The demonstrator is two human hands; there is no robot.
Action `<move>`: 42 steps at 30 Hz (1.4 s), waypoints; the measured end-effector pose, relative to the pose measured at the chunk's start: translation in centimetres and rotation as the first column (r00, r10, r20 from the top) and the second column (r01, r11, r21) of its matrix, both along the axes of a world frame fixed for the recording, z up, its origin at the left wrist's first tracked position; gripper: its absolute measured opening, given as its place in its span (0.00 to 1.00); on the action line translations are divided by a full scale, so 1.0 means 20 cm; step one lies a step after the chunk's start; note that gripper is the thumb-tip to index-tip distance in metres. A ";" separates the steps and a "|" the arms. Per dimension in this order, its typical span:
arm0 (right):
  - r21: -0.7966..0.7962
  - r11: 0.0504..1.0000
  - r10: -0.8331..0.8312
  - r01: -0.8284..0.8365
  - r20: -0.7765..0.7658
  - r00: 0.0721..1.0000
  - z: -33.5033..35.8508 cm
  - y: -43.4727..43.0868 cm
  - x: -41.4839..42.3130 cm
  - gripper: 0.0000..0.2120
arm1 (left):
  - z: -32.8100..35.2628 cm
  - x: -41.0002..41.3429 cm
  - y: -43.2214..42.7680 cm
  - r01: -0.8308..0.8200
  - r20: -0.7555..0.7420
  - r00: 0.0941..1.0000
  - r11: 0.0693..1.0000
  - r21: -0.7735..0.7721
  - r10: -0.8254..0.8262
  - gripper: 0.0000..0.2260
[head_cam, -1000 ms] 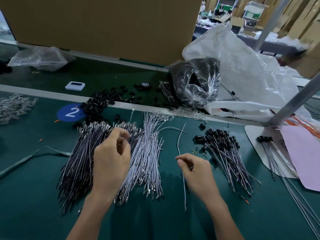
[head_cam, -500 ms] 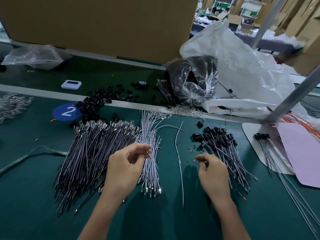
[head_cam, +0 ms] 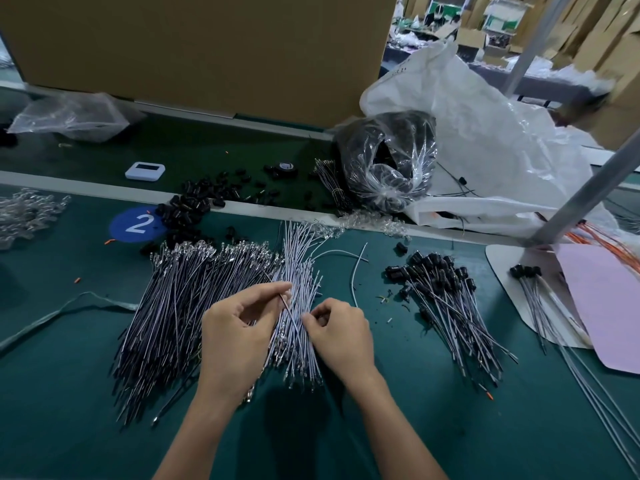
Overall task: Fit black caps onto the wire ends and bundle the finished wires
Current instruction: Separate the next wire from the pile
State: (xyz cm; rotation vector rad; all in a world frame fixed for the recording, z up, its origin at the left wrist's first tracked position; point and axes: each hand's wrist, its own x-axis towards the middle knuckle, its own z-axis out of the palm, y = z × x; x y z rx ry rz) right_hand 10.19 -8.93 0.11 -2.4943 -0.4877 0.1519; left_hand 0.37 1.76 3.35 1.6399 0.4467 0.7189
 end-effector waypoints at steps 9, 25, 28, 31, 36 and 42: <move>0.367 0.922 -0.032 0.123 -0.244 0.969 0.02 -0.07 0.05 0.06 | 0.02 0.00 0.01 -0.114 0.054 0.993 0.976 0.186 0.105 0.10; 0.756 0.655 0.058 0.025 -0.083 0.995 0.26 -0.15 -0.08 0.04 | 0.11 0.03 -0.06 0.039 0.070 0.997 0.987 -0.159 -0.029 0.07; 0.647 0.762 0.034 -0.019 -0.010 0.999 0.26 -0.13 -0.07 0.04 | 0.12 0.04 -0.10 0.099 0.112 0.991 0.953 -0.287 -0.069 0.06; 0.450 0.891 0.058 -0.054 0.004 0.998 0.23 -0.12 -0.05 0.05 | 0.12 0.04 -0.12 0.123 0.106 0.990 0.938 -0.323 -0.093 0.07; 0.494 0.869 -0.014 0.015 -0.006 1.000 0.21 -0.15 -0.05 0.06 | 0.11 0.03 -0.12 0.112 0.060 0.993 0.941 -0.320 -0.098 0.06; 0.699 0.715 0.085 0.002 -0.090 0.992 0.28 -0.17 -0.11 0.05 | 0.10 0.02 -0.13 0.134 0.027 0.991 0.936 -0.325 -0.132 0.06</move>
